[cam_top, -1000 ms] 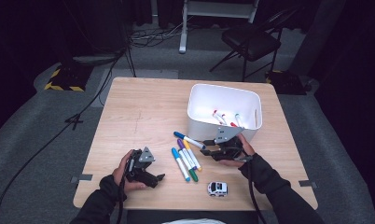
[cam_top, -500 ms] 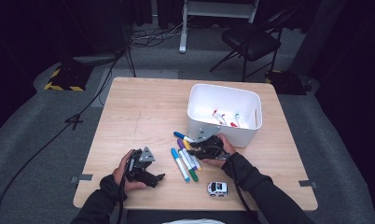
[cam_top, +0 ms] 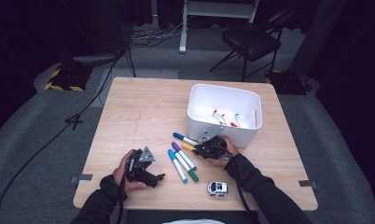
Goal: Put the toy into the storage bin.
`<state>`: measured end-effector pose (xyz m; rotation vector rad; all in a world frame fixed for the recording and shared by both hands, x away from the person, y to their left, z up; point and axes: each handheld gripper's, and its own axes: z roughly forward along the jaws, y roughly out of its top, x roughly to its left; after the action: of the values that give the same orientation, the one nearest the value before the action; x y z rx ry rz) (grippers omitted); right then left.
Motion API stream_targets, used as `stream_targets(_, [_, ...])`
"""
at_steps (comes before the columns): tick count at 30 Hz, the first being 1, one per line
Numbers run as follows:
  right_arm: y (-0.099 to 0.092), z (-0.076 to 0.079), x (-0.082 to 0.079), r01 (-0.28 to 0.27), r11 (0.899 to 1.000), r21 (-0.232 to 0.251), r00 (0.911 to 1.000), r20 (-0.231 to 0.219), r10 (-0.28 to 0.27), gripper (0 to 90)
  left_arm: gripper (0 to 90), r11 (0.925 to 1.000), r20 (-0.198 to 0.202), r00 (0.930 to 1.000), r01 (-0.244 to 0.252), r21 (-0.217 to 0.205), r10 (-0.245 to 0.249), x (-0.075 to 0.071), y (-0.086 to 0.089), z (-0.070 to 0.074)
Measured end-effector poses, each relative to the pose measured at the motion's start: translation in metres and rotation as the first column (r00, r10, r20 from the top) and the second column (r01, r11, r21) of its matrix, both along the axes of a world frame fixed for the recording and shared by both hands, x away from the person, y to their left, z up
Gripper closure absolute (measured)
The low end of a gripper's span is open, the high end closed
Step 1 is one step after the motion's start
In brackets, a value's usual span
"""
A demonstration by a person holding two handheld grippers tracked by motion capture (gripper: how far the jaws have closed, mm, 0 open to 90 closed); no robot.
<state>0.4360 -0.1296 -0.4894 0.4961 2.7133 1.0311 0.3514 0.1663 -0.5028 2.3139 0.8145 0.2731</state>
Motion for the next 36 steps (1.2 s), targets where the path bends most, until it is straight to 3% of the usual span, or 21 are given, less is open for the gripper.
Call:
stream_targets(13, [-0.069,0.000,-0.024,0.030,0.999,0.013,0.9987,-0.041,-0.030,76.6,0.1,1.0000,-0.001,1.0000,-0.008,-0.004,0.008,0.000,-0.001,0.000])
stream_targets(21, [-0.102,-0.001,-0.039,0.041,0.999,0.023,0.9988,-0.026,-0.040,76.5,0.1,1.0000,-0.003,1.0000,-0.007,-0.004,0.007,0.001,-0.001,0.000])
stream_targets(27, [-0.110,-0.001,-0.044,0.054,0.998,0.037,0.9981,-0.034,-0.052,74.3,0.1,1.0000,-0.002,1.0000,-0.007,-0.003,0.007,0.001,-0.001,0.000])
stream_targets(28, [-0.111,-0.001,-0.042,0.044,0.999,0.016,0.9989,-0.016,-0.043,72.7,0.1,0.9999,-0.003,0.9999,-0.010,-0.003,0.010,0.000,-0.001,0.000])
stream_targets(29, [-0.109,-0.002,-0.043,0.045,0.998,0.038,0.9987,-0.024,-0.044,70.6,0.1,1.0000,0.001,1.0000,-0.009,0.000,0.009,0.001,-0.001,0.000])
stream_targets(36, [-0.098,-0.001,-0.036,0.017,1.000,0.019,0.9998,-0.014,-0.017,67.6,0.1,0.9999,0.009,0.9999,-0.010,0.006,0.010,0.001,-0.001,0.000])
